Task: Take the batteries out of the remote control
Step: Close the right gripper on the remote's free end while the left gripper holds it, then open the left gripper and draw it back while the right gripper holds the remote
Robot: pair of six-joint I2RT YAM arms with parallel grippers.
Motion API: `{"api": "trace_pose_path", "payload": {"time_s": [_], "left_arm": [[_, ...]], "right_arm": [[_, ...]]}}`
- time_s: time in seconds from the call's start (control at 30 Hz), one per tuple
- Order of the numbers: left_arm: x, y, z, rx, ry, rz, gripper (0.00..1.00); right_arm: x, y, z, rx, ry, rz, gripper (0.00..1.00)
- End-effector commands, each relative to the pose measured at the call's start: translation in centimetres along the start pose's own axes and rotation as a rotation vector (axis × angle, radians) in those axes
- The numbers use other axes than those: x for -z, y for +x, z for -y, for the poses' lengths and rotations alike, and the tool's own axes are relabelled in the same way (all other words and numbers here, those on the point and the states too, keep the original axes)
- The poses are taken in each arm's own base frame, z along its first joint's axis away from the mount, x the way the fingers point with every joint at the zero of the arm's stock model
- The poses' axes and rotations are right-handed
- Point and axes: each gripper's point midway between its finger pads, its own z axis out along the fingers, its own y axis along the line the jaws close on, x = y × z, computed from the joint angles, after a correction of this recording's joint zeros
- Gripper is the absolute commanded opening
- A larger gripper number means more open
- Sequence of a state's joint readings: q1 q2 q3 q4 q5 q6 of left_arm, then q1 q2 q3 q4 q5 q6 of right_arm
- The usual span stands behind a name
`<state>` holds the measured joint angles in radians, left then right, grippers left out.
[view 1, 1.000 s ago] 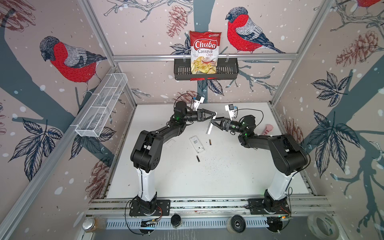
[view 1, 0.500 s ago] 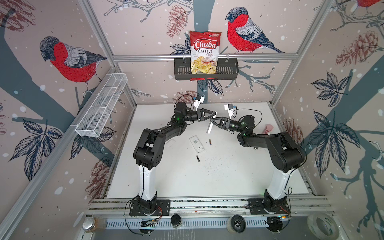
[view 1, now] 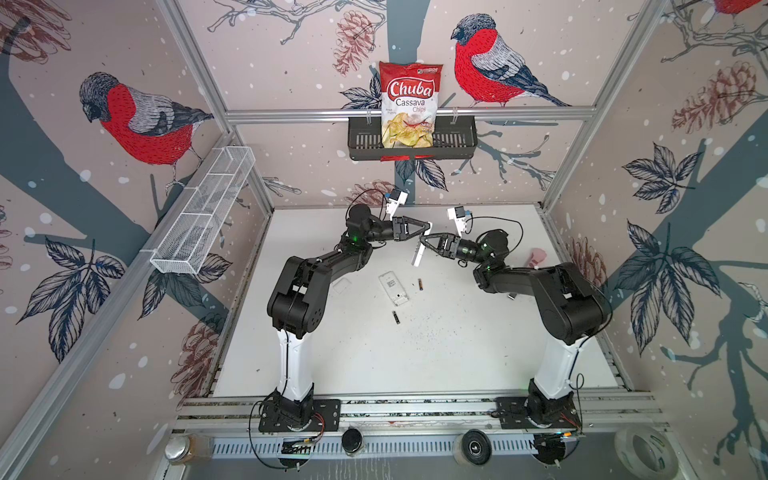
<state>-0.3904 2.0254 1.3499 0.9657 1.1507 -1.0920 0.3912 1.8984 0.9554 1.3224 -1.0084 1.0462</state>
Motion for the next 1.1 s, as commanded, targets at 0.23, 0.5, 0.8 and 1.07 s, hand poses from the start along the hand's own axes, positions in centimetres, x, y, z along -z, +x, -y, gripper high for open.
{"api": "trace_pose_path", "payload": {"time_s": [0.23,0.5,0.8,1.07], "left_arm": [[0.5,-0.4,-0.8,-0.071,-0.099,0.005,0.97],[2.5,-1.9,-3.0,-0.118,-0.271,0.057,0.98],[6.5,-2.6,-3.3,-0.273,-0.547,0.168,0.98],[9.9,-0.4,-2.3,-0.438,-0.79,0.297,0.98]], "right_arm": [[-0.1,-1.1,-0.9,0.09,-0.02,0.031,0.37],[0.2,-1.8,-0.5,0.074,0.006,0.056,0.36],[1.8,-3.9,1.9,-0.015,0.138,0.121,0.36],[4.0,-5.7,3.5,-0.108,0.305,0.223,0.37]]}}
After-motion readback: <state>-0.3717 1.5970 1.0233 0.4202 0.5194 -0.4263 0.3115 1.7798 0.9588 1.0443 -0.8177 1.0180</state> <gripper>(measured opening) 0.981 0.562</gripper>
